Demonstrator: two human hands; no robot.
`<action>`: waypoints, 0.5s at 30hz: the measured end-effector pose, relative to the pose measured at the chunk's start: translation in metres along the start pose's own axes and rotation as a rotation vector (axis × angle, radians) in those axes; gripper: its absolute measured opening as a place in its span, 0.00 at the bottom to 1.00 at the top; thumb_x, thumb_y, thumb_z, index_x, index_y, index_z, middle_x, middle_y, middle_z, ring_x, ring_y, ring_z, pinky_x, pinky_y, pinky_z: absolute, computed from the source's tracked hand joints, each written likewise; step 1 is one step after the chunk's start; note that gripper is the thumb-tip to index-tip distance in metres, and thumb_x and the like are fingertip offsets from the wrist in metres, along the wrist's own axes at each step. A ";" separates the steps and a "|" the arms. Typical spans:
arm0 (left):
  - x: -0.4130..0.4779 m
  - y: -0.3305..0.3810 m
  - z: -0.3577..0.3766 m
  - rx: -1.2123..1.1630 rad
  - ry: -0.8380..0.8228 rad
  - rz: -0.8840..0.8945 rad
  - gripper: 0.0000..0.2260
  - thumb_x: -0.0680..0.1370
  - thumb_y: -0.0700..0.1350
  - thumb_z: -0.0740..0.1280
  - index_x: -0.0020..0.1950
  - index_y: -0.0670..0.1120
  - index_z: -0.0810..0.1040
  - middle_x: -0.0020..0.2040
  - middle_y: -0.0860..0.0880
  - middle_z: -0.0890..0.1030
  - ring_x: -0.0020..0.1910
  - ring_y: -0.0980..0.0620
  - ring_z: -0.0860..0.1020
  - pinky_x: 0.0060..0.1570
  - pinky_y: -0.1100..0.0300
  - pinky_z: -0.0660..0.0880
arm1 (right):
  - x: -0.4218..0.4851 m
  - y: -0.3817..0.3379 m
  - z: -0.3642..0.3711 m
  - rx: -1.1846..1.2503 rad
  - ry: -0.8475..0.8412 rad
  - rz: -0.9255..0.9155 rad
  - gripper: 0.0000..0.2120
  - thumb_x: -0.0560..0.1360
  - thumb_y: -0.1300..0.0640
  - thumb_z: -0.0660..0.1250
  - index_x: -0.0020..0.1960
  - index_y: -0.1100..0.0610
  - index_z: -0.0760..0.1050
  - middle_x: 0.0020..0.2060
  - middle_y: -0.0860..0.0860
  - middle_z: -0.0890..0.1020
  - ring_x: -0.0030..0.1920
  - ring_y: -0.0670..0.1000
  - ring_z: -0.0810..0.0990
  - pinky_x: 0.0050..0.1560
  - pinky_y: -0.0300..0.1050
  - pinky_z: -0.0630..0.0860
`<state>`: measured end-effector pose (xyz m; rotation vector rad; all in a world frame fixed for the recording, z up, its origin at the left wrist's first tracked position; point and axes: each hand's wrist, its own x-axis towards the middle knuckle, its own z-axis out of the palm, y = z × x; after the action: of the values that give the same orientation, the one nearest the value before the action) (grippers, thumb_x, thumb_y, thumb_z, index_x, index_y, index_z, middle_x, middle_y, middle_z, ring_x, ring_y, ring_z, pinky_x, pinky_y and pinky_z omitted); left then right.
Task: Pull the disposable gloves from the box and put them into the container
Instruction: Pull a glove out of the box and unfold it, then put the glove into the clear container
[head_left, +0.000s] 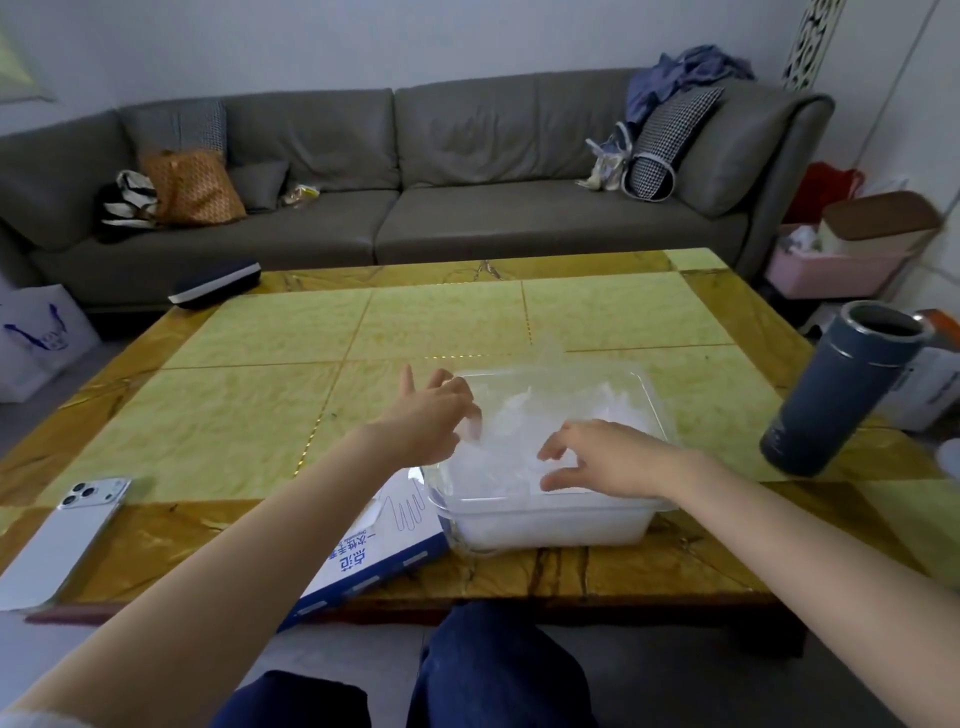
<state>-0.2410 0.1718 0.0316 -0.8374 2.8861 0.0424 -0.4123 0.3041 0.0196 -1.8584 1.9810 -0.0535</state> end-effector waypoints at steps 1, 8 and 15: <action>0.001 0.003 -0.003 -0.007 0.021 0.002 0.19 0.75 0.32 0.60 0.56 0.54 0.78 0.68 0.52 0.68 0.73 0.51 0.55 0.71 0.36 0.39 | 0.000 0.000 -0.003 0.081 -0.040 0.012 0.22 0.77 0.42 0.60 0.65 0.53 0.73 0.60 0.48 0.76 0.53 0.49 0.78 0.55 0.42 0.72; 0.017 0.026 -0.002 -0.164 0.282 0.028 0.12 0.78 0.37 0.58 0.57 0.47 0.76 0.60 0.49 0.75 0.60 0.48 0.72 0.61 0.54 0.67 | 0.013 0.006 0.001 0.300 0.299 0.004 0.16 0.79 0.67 0.56 0.64 0.55 0.71 0.53 0.51 0.77 0.46 0.48 0.80 0.45 0.42 0.77; 0.041 0.042 0.044 0.207 -0.179 0.040 0.28 0.76 0.55 0.66 0.72 0.46 0.62 0.67 0.44 0.67 0.63 0.44 0.68 0.60 0.54 0.67 | 0.029 0.026 0.017 -0.173 0.013 0.076 0.28 0.74 0.52 0.68 0.71 0.50 0.63 0.70 0.49 0.65 0.70 0.52 0.63 0.63 0.47 0.65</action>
<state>-0.2928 0.1884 -0.0181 -0.7001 2.6825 -0.1654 -0.4319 0.2831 -0.0124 -1.8884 2.1224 0.1328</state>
